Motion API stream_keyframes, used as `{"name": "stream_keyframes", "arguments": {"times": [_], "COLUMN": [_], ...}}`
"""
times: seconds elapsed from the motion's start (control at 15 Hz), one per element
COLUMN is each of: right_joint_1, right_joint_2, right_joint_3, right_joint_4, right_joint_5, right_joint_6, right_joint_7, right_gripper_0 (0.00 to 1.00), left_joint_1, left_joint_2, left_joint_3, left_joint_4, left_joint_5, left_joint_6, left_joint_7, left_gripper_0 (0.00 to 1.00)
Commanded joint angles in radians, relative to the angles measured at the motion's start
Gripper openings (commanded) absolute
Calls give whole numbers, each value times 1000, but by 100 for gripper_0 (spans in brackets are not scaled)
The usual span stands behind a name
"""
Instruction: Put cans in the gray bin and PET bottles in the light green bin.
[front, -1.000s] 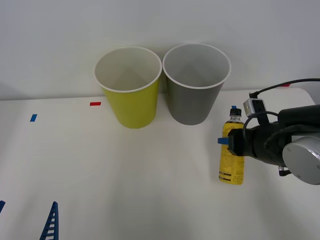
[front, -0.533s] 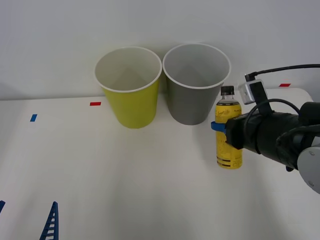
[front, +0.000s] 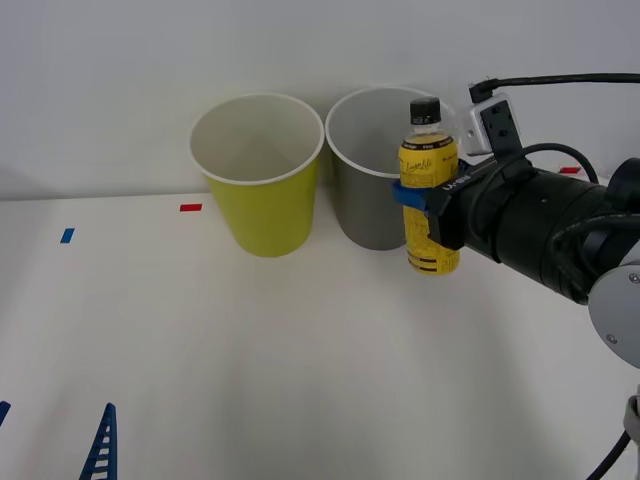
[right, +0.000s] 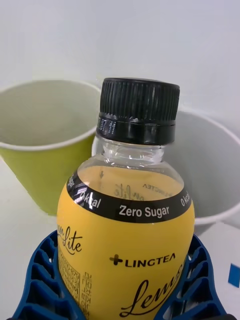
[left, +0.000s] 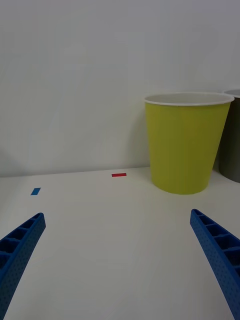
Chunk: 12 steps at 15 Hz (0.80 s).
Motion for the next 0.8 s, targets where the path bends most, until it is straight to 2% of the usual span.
{"name": "stream_keyframes", "arguments": {"times": [0.07,0.2,0.33,0.53,0.8], "right_joint_1": [-43,-63,-104,-170,-254], "right_joint_2": [47,73,84,89,101], "right_joint_3": [-1,2,22,73,112], "right_joint_4": [2,7,56,160,258], "right_joint_5": [-53,-111,-159,-168,-173], "right_joint_6": [-20,-51,-129,-304,-407], "right_joint_7": [64,65,68,61,38], "right_gripper_0": [0,0,0,0,0], "left_joint_1": [0,0,0,0,0], "left_joint_2": [0,0,0,0,0], "left_joint_3": [0,0,0,0,0], "left_joint_4": [0,0,0,0,0], "left_joint_5": [0,0,0,0,0], "left_joint_6": [0,0,0,0,0], "left_joint_7": [0,0,0,0,0], "left_gripper_0": [100,100,100,100,100]}}
